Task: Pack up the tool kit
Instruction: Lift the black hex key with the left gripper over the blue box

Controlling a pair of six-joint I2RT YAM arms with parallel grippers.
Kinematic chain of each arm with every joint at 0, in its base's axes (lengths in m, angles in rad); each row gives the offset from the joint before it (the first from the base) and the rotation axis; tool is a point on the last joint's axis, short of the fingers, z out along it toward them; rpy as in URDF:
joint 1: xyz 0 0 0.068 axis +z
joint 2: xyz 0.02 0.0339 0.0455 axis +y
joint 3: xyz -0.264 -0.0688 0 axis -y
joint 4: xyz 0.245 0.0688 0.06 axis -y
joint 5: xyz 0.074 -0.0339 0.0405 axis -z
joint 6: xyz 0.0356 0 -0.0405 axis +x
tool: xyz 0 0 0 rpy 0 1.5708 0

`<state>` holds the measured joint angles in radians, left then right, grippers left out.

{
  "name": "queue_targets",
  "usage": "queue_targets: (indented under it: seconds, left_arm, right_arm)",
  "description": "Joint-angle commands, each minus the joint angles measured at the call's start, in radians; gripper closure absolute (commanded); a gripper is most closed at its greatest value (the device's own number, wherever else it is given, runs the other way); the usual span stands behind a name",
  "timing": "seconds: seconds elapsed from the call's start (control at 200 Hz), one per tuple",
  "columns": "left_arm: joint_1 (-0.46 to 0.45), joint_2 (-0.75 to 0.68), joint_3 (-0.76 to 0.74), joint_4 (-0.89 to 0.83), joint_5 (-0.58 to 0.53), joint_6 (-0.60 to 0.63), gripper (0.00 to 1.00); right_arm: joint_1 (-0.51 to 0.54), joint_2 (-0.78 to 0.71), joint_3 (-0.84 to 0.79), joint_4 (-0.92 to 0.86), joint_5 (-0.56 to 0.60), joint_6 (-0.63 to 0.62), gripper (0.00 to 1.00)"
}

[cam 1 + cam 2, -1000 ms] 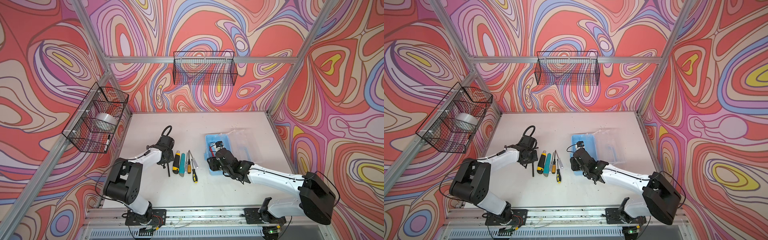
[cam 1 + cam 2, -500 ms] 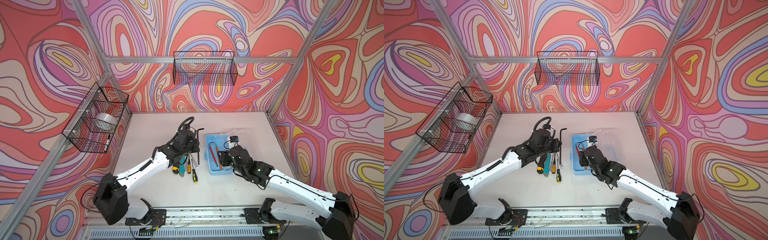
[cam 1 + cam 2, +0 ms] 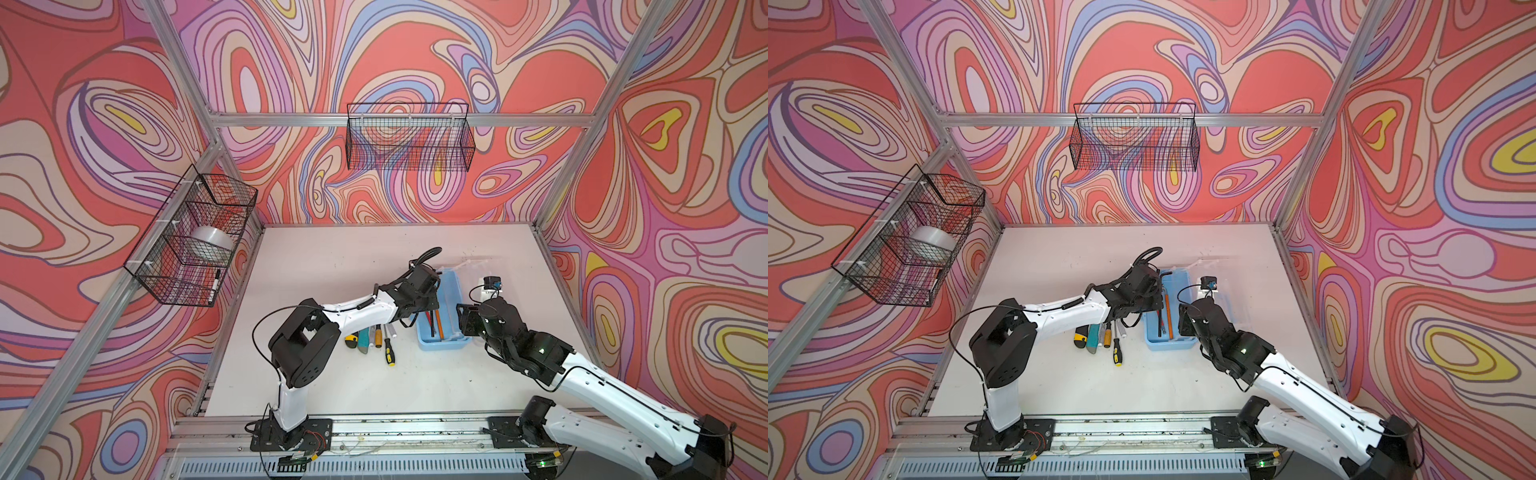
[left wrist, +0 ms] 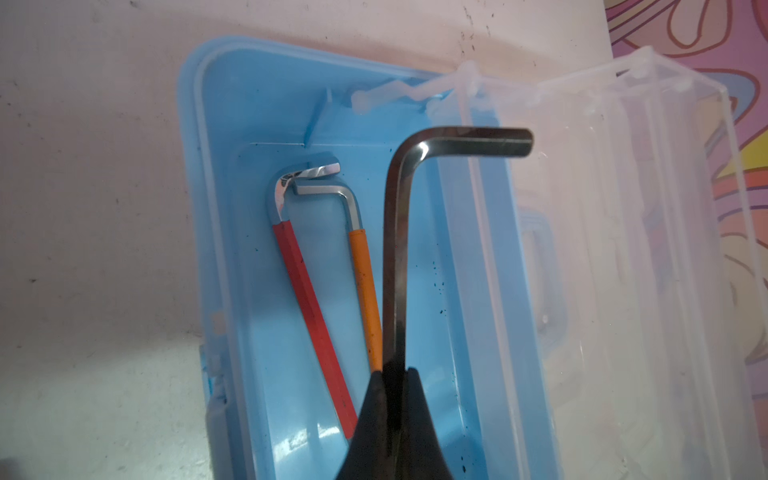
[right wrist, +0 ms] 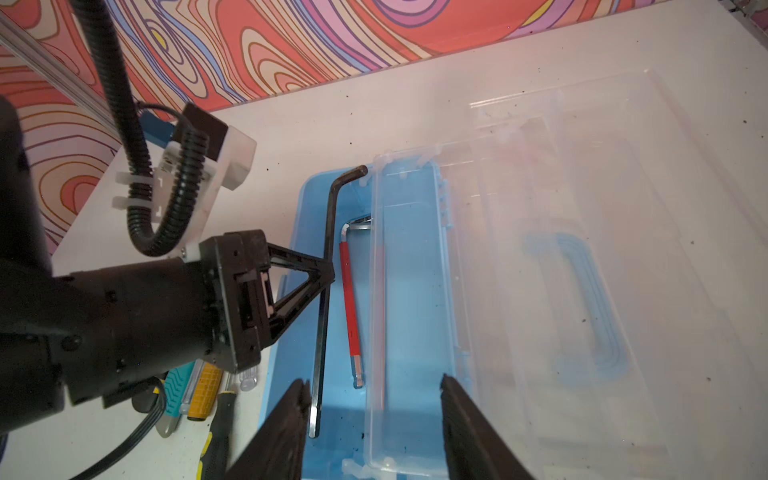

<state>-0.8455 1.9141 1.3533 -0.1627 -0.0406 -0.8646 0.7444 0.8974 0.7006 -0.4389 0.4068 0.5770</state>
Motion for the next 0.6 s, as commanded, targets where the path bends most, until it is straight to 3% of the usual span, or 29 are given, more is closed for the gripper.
queue_targets:
  seconds: [0.0, 0.22, 0.336, 0.596]
  left_arm:
    - [-0.004, 0.017, 0.047, -0.040, -0.048, -0.037, 1.00]
    - [-0.006, 0.053, 0.043, -0.062, -0.043, -0.047, 1.00]
    - [-0.006, 0.066, 0.049, -0.064, -0.041, -0.047, 0.87]
    - [-0.006, 0.076, 0.068, -0.075, -0.040, -0.042, 0.80]
  right_arm:
    - [-0.007, 0.001, -0.024, -0.005, 0.003, -0.011, 0.47]
    - [-0.010, 0.011, -0.051, 0.023, -0.008, -0.018, 0.47]
    - [-0.011, 0.017, -0.056, 0.029, -0.011, -0.020, 0.47]
    - [-0.013, 0.023, -0.054, 0.043, -0.018, -0.025, 0.46]
